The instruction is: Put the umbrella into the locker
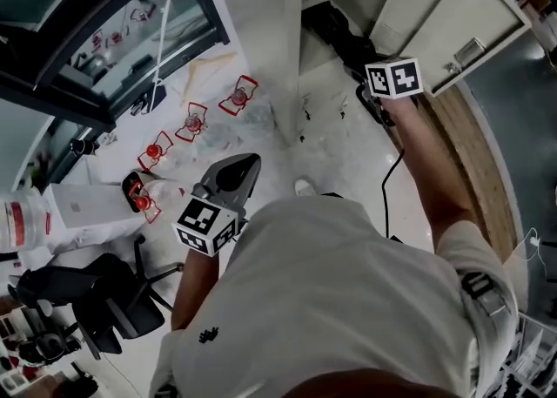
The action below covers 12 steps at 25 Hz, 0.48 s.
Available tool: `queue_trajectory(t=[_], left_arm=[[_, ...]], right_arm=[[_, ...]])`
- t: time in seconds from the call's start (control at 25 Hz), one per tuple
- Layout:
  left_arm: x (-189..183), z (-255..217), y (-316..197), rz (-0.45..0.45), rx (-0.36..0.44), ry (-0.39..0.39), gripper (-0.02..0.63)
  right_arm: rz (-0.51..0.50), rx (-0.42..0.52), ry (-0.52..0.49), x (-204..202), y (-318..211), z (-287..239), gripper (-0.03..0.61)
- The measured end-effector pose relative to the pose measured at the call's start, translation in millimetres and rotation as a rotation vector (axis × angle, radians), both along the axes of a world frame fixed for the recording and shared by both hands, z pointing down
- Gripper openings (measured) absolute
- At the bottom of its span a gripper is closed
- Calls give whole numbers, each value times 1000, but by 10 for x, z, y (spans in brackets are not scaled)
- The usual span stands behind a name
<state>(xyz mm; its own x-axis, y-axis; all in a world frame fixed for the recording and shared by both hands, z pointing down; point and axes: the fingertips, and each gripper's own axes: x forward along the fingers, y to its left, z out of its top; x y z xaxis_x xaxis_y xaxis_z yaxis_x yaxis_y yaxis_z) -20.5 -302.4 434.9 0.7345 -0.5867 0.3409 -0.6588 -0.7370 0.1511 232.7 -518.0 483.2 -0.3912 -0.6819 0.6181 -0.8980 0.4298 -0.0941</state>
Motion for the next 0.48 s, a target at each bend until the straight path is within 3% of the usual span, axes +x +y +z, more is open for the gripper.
queue_trajectory(t=[0.48], left_arm=[[81, -13, -498, -149, 8, -18, 58]], right_arm=[[-92, -3, 73, -237, -1215, 221, 242]])
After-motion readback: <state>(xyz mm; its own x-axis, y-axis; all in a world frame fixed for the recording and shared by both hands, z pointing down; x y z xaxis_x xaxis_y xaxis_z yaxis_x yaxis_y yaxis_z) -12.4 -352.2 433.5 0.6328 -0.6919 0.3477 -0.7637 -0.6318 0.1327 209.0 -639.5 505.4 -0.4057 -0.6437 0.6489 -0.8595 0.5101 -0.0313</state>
